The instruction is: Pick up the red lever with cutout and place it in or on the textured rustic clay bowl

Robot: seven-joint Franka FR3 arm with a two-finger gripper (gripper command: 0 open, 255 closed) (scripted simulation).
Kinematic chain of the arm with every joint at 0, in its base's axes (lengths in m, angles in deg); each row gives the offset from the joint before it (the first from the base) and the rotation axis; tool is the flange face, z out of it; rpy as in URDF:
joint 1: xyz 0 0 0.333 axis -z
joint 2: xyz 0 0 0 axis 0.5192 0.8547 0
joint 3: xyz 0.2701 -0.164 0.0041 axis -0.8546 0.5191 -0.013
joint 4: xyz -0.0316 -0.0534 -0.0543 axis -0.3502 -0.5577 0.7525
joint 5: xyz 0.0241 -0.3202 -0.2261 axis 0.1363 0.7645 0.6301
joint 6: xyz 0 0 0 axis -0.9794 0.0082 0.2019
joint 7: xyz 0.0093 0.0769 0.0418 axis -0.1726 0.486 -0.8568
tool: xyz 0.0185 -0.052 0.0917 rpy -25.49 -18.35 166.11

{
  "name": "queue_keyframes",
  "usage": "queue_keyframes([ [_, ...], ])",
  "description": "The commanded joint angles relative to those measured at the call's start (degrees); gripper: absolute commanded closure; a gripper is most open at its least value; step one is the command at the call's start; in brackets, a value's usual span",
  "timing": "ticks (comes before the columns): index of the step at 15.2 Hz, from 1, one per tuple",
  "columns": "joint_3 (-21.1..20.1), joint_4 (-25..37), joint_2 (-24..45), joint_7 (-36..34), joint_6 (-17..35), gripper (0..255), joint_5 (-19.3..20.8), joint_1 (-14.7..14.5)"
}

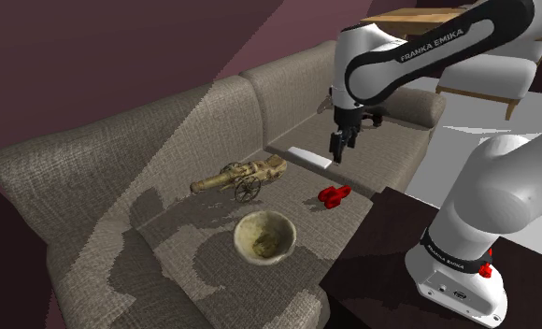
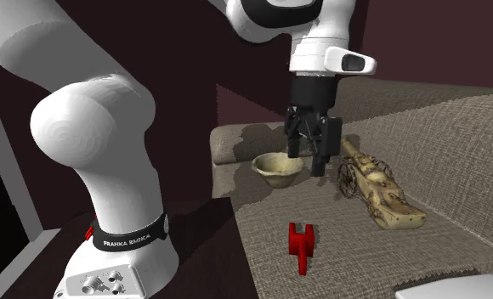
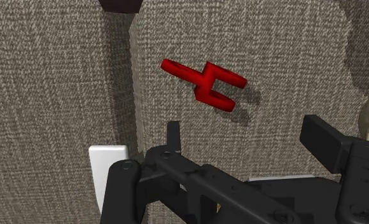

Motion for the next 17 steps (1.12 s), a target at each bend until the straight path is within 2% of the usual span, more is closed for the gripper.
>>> queue_keyframes([
  [1,0.91,-2.29,3.07,0.53,5.9,0,-0.47,-0.09],
  [5,2.77,-4.3,11.87,2.16,17.35,0,-2.35,-0.98],
  [8,4.34,-4.6,19.8,4.48,25.99,0,-5.25,-2.48],
  [17,4.93,-5.31,28.26,6.62,35.11,0,-8.27,-3.93],
])
